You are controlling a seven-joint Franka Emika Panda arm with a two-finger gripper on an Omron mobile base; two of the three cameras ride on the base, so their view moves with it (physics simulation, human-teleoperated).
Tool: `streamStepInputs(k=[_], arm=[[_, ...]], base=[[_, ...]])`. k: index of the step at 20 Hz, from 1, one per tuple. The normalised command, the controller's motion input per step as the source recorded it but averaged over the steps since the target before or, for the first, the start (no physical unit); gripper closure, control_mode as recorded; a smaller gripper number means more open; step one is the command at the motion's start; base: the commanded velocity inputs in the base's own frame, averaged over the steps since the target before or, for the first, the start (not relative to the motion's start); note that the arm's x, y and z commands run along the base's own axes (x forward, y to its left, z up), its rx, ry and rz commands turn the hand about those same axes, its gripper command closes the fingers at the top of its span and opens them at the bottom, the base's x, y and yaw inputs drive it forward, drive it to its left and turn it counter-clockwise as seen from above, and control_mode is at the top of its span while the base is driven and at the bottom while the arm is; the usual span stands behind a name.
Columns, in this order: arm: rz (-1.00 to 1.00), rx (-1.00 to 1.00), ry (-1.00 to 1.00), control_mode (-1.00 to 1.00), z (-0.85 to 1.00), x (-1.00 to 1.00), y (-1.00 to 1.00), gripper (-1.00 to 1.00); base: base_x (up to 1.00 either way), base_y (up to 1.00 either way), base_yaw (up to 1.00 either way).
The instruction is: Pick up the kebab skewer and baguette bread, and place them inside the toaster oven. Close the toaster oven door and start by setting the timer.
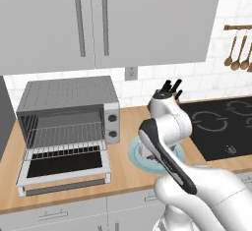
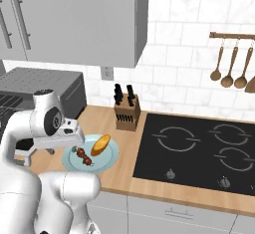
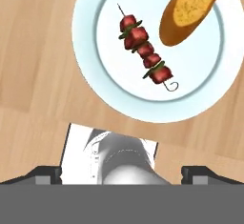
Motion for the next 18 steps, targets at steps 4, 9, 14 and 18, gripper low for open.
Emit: streamStepInputs(k=[4,9,14,18], arm=[[-0.07,0.0,0.15,-1.0,-0.3,0.49,-0.54,-1.0],[-0.02,0.0,0.1,-1.0,-0.58,0.35,-0.06,-1.0],[0.0,0.0,0.0,-1.0,-0.4,0.37,-0.07,-1.0],[0.0,0.0,0.0,-1.0,-0.35,0.22,-0.25,-1.0]], base=[[0.0,0.0,0.0],[0.0,0.0,0.0],[0.0,0.0,0.0],[0.0,0.0,0.0]])
